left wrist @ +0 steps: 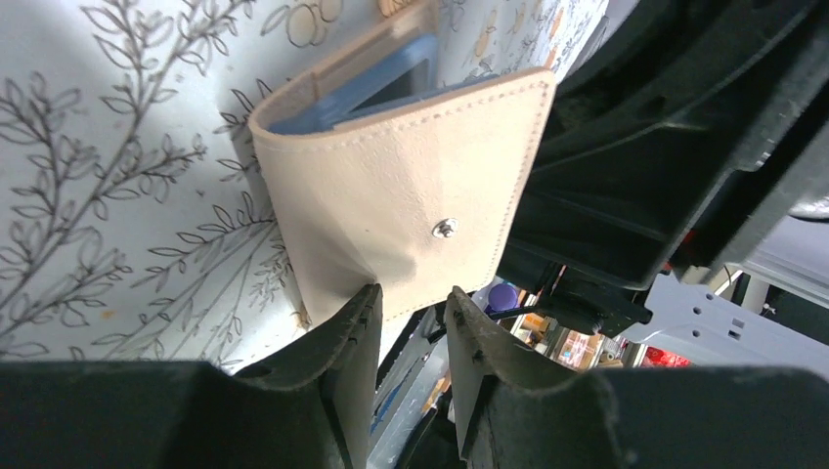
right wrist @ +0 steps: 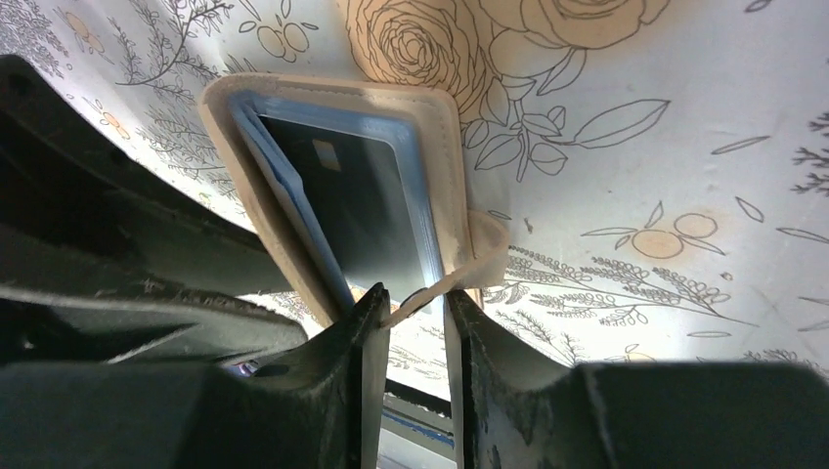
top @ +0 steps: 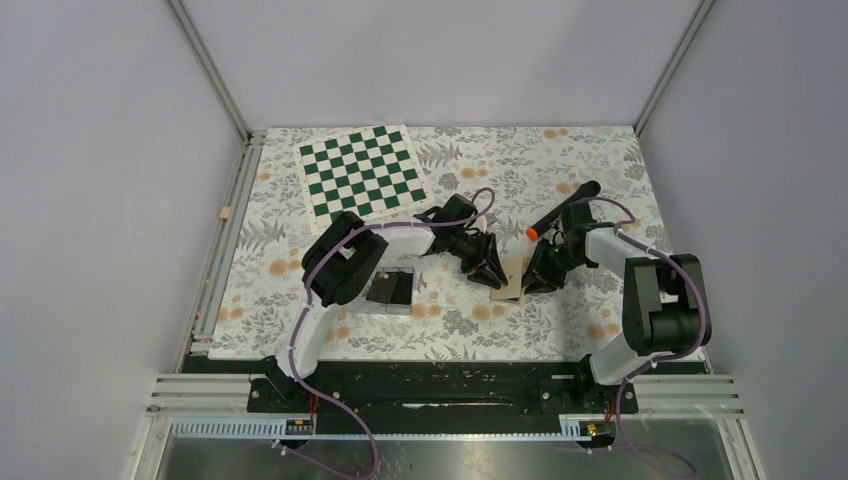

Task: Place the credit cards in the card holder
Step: Close the card holder at the center of the board.

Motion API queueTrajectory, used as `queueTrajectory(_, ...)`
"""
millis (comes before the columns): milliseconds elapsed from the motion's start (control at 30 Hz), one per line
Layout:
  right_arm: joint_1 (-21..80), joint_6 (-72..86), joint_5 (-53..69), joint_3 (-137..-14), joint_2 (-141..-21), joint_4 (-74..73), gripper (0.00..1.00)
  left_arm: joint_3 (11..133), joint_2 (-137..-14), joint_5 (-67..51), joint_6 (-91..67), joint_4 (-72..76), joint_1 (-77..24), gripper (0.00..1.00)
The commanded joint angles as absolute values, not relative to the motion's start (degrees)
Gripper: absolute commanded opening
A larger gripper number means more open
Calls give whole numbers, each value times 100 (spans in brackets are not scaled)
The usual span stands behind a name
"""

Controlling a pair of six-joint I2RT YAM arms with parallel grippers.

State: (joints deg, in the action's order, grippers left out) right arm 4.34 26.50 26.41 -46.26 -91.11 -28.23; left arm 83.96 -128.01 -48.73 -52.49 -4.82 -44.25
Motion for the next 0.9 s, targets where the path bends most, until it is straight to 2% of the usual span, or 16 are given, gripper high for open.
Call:
queueTrajectory(0,431,2482,2345,-4905,-8818,-3166,34,8742,-12942,-4876,-5026,-707,-4461,31)
queueTrajectory(500,431,2153,2063,-5197,-8298,-3689,36,9801,-13234,-3685,-3849,-2933,-4646,31)
queueTrajectory(700,431,2079,2161,-5263,-7994,-3574,40,10075,-13359,-3727,-3695,-3120,-4756,31)
queueTrajectory(867,390,2133,2237,-5624,-8295,-3535,38,10113,-13333,-3944,-3703,-2964,-4807,32)
